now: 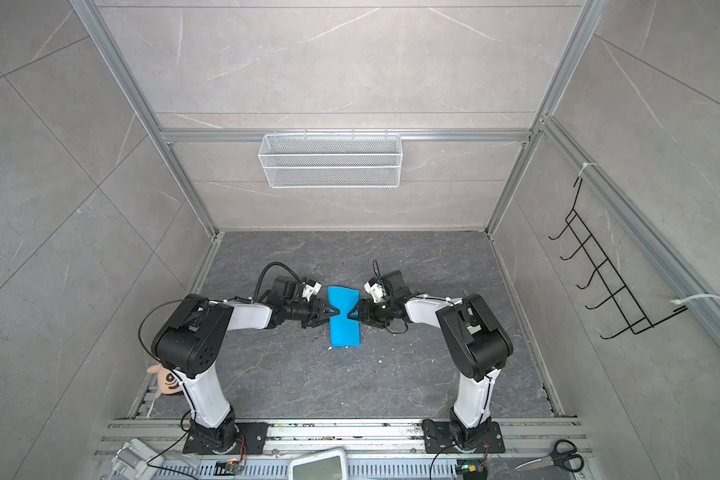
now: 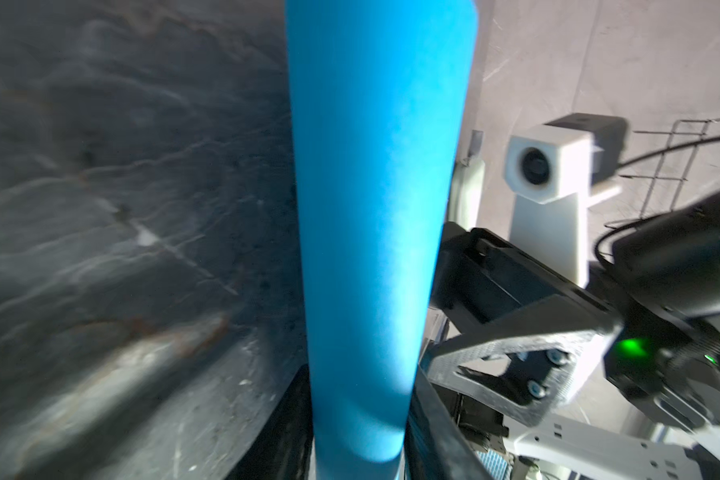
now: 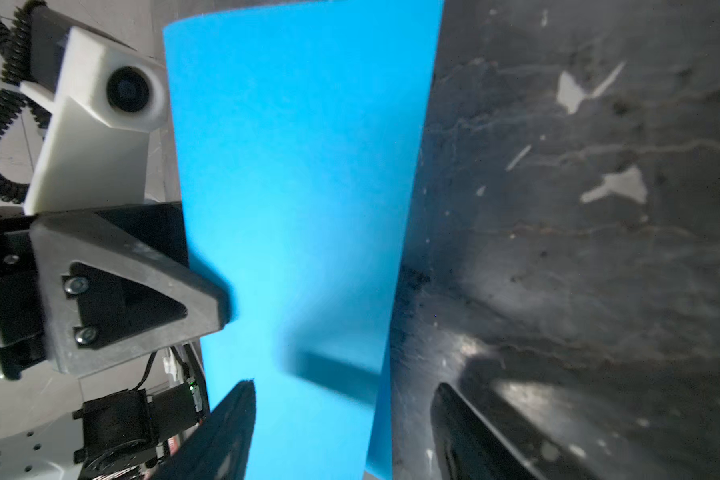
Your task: Fold a paper plane with a square sheet of paper (pick it up from the middle)
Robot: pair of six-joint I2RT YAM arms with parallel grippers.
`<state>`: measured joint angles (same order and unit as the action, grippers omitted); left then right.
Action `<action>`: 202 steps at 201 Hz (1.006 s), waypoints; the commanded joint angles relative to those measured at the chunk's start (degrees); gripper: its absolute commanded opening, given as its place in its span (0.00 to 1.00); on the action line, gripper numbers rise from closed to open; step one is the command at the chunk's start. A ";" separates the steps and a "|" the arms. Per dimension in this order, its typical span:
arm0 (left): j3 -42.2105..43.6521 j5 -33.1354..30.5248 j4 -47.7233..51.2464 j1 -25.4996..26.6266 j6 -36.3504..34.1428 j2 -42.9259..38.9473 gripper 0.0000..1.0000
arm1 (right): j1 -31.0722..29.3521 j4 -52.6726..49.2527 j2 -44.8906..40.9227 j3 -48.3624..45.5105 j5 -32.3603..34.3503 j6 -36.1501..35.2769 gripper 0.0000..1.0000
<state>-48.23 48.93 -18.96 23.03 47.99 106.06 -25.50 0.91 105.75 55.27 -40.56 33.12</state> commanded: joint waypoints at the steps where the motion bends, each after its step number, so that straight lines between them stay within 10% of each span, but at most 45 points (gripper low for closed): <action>1: 0.02 4.21 -4.43 -0.43 0.35 -0.73 0.37 | 0.27 3.70 -0.92 -0.75 -3.54 1.70 0.71; 113: -0.84 3.84 -0.70 -0.75 -1.73 0.46 0.37 | 0.45 9.41 -5.10 -5.17 -4.95 5.37 0.48; 164: -1.00 3.31 0.65 -0.82 -2.52 0.47 0.37 | 0.45 8.93 -6.26 -5.90 -1.60 6.06 0.19; 202: -0.96 -1.47 5.64 -1.04 -4.02 -2.23 0.58 | -0.19 6.85 -5.91 -4.11 -1.02 6.00 0.01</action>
<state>-48.18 50.61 -17.65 22.44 46.76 106.10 -25.26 9.72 101.03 50.15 -42.78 39.44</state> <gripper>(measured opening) 0.525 0.051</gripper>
